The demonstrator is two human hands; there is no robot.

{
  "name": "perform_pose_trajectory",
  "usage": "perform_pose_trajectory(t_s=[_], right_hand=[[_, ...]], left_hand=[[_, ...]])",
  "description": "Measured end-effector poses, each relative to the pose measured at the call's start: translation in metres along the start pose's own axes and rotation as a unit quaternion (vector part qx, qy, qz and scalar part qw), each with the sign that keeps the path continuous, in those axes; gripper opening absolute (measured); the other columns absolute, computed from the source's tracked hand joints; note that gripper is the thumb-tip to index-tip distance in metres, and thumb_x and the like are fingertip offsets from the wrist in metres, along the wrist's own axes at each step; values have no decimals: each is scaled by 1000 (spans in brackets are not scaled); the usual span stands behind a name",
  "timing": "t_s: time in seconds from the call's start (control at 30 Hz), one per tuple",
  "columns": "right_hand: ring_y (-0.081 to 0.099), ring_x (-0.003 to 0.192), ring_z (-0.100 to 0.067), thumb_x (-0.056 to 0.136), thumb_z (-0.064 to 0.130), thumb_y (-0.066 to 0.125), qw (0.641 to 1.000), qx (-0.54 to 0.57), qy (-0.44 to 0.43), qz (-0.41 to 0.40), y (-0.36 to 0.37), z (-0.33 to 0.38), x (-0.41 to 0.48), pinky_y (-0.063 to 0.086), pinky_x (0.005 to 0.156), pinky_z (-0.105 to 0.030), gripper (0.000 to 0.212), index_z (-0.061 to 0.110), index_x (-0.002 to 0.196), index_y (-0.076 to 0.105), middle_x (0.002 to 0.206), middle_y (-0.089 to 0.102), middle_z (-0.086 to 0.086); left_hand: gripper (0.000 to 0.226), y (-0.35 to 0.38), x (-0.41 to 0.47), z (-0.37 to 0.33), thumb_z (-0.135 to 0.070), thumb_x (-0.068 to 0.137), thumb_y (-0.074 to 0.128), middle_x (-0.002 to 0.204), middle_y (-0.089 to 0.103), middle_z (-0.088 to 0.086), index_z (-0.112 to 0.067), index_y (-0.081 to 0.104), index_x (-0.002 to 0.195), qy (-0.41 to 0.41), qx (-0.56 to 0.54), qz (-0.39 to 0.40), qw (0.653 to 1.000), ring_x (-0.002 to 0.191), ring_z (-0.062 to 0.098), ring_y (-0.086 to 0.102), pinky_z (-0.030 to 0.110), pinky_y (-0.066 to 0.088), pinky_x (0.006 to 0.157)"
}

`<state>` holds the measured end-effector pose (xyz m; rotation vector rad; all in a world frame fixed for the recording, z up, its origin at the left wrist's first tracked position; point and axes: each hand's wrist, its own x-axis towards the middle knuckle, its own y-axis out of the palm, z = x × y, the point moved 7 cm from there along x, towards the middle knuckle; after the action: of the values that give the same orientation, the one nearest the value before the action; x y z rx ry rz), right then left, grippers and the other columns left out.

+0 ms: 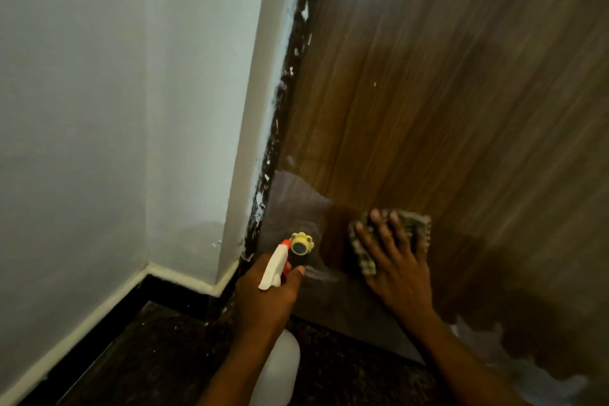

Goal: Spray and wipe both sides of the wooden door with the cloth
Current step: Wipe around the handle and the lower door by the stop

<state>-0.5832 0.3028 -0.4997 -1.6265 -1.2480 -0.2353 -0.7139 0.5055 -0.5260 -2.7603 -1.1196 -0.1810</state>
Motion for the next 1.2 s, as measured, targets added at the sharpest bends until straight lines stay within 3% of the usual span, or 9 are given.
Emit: perform_pose_trajectory(t_s=[0.1,0.27,0.4,0.6,0.7,0.8,0.93,1.1,1.2], right_hand=[[5,151,-32,88,54,46,997,50,44,-30,-14,42,63,-3,118,-60,74,30,154,25,163,10,-4],[0,152,-25,90,60,33,970,26,-224,90,26,138,77,-5,120,-52,74,26,155,24,165,8,-1],[14,150,-22,88,58,33,953,14,-292,81,20,120,79,4,120,-52,69,29,150,36,161,24,2],[3,152,-27,96,60,25,998,46,-28,-45,-34,97,149,-2,119,-55,69,29,157,16,165,6,-1],[10,150,-31,91,58,42,988,57,-137,46,2,142,128,5,120,-56,73,26,155,26,163,16,-7],[14,150,-28,90,56,44,960,-1,-234,156,44,181,74,-13,119,-52,74,19,153,30,162,20,-7],[6,151,-30,97,53,29,946,-22,-220,238,59,204,39,-27,111,-49,74,10,156,17,163,12,-12],[46,136,-27,86,49,30,928,52,-178,323,66,176,-23,-12,121,-44,72,10,142,50,149,45,-11],[48,135,-27,81,44,42,945,81,-110,297,76,128,-61,3,121,-46,73,12,147,43,156,33,-7]], left_hand=[[39,-7,4,9,-26,76,75,91,56,-6,-13,63,110,-21,9,-16,1000,87,13,54,21,43,73],[28,-23,14,9,-31,76,74,85,56,-10,-24,57,97,6,25,-28,999,77,9,55,7,35,58],[31,-42,16,11,-27,75,76,81,54,-15,-26,54,96,-5,15,-55,998,74,6,53,14,43,68],[28,-57,22,16,-24,73,78,78,56,-16,-25,58,94,1,-9,-64,998,73,3,56,14,45,64],[28,-59,25,17,-26,73,77,83,61,-6,-21,61,95,5,-5,-71,997,75,9,59,12,44,63],[27,-61,25,12,-29,76,74,85,61,-6,-20,61,98,15,24,-71,997,70,4,56,9,41,60],[38,-60,20,11,-30,77,73,98,65,-1,-12,62,109,3,36,-61,997,82,15,59,27,52,76],[28,-52,8,7,-27,76,75,80,55,-16,-24,57,97,10,40,-15,999,77,8,55,12,44,64],[24,-39,2,15,-27,73,77,78,61,-11,-26,63,93,-4,68,5,998,78,13,61,16,46,63]])
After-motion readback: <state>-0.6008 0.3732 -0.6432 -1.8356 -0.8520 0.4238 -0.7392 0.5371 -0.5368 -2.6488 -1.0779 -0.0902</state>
